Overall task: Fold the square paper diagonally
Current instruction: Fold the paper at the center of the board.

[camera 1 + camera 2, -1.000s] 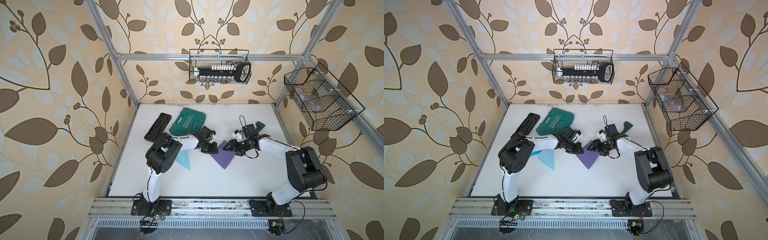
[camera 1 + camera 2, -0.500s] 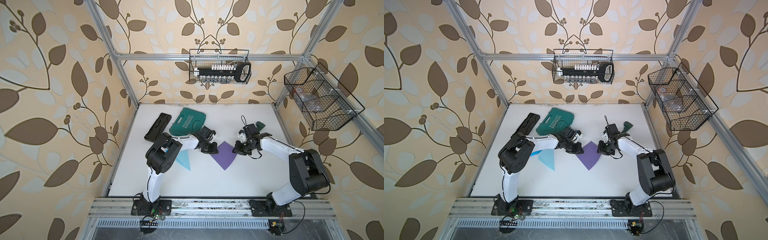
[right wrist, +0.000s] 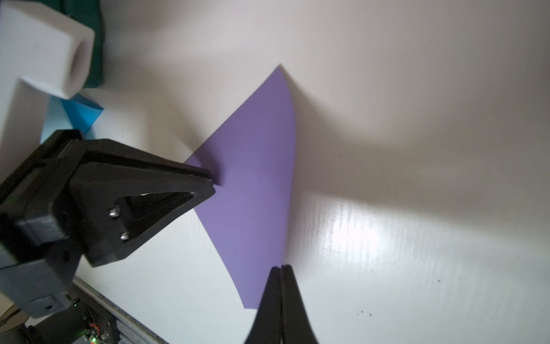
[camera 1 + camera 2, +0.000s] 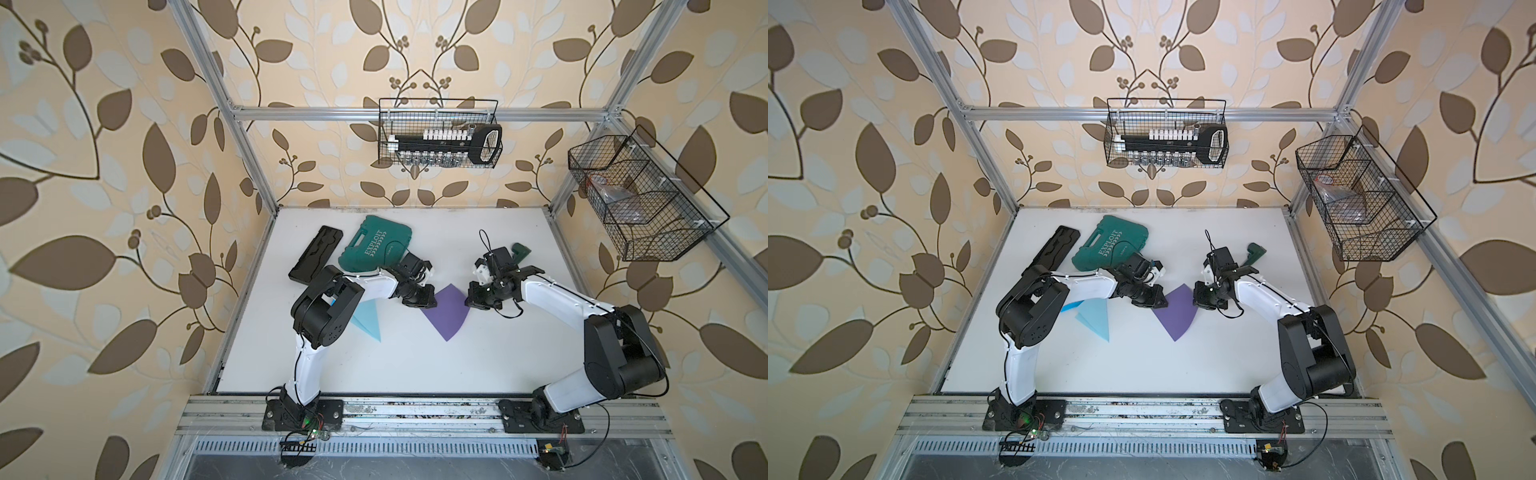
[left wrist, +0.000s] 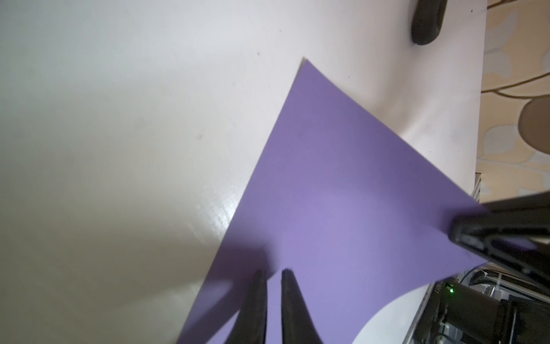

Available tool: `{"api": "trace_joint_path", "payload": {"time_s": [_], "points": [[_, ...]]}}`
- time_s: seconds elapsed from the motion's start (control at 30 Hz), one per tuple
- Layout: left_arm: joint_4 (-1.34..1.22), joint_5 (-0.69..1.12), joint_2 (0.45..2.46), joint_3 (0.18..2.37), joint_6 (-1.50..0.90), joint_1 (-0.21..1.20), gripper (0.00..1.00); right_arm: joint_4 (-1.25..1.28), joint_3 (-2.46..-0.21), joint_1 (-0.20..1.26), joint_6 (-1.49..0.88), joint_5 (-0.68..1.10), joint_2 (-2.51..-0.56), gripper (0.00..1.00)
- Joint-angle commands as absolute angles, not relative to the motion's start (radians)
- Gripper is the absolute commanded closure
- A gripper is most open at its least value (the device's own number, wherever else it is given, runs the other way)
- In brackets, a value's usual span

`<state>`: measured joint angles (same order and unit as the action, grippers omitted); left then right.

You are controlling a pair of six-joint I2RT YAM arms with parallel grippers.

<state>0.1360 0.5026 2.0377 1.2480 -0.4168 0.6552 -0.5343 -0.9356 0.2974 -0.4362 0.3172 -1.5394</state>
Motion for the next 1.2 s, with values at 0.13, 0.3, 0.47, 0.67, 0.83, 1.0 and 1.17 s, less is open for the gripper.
{"api": "trace_joint_path", "payload": {"time_s": [0.13, 0.3, 0.47, 0.67, 0.83, 1.0, 1.17], "points": [[0.198, 0.454, 2.032, 1.223, -0.39, 0.657, 0.86, -0.446, -0.971, 0.367, -0.509, 0.404, -1.575, 1.0], [0.198, 0.457, 2.033, 1.223, -0.39, 0.658, 0.86, -0.41, -1.0, 0.388, -0.544, 0.442, -1.623, 1.0], [0.195, 0.459, 2.031, 1.22, -0.395, 0.658, 0.86, -0.393, -1.014, 0.399, -0.577, 0.449, -1.663, 1.0], [0.198, 0.456, 2.028, 1.218, -0.395, 0.657, 0.86, -0.378, -1.021, 0.405, -0.591, 0.455, -1.697, 1.0], [0.199, 0.451, 2.02, 1.217, -0.39, 0.658, 0.86, -0.417, -1.031, 0.407, -0.579, 0.428, -1.681, 1.0], [0.198, 0.459, 2.026, 1.221, -0.394, 0.657, 0.87, -0.453, -1.038, 0.408, -0.566, 0.399, -1.639, 1.0], [0.199, 0.457, 2.029, 1.221, -0.394, 0.657, 0.86, -0.455, -1.04, 0.409, -0.57, 0.407, -1.643, 1.0]]}}
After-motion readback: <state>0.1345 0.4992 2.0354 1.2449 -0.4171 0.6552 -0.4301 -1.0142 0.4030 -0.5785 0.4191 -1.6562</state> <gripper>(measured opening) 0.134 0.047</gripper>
